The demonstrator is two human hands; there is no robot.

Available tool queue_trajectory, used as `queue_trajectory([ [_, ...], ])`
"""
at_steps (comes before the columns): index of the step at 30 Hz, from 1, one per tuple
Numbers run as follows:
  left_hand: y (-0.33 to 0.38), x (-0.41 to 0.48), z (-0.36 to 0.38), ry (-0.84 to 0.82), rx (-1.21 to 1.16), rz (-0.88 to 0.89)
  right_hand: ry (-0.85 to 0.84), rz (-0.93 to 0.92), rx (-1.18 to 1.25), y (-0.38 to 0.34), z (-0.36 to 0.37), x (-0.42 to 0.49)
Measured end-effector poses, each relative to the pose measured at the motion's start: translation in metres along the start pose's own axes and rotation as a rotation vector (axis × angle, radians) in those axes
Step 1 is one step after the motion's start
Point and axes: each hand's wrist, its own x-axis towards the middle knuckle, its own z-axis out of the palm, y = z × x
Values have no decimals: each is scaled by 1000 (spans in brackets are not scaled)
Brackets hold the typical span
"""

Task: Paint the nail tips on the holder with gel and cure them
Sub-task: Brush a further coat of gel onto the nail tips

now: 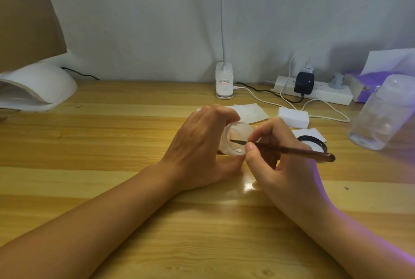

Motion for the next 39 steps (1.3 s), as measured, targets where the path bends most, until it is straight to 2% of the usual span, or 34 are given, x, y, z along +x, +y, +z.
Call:
queue_trajectory([
  [3, 0, 0, 0, 2, 5, 7, -29, -6, 4, 0, 0, 0],
  [8, -2, -2, 3, 39, 4, -50, 53, -95, 38, -6, -1, 0],
  [11, -5, -2, 2, 91, -16, -177, 83, -139, 33, -9, -2, -2],
  [20, -20, 4, 1, 207, -109, -595, -30, -110, -41, -8, -1, -2],
  [22, -26, 3, 3, 173, -113, -679, -23, -57, -41, -6, -1, -1],
  [27, -35, 2, 5, -38, -208, -856, -51, 137, 81, -5, -3, 4],
  [31, -36, 1, 7, -85, -205, -841, -68, 300, 245, -2, -5, 8],
  [34, -35, 0, 8, -82, -113, -767, -65, 408, 359, 2, -8, 10],
  [37, -27, 0, 5, 76, -8, -564, -69, 460, 441, 4, -8, 11],
  [39, -20, 0, 3, 129, -41, -434, -69, 472, 468, 6, -8, 11],
])
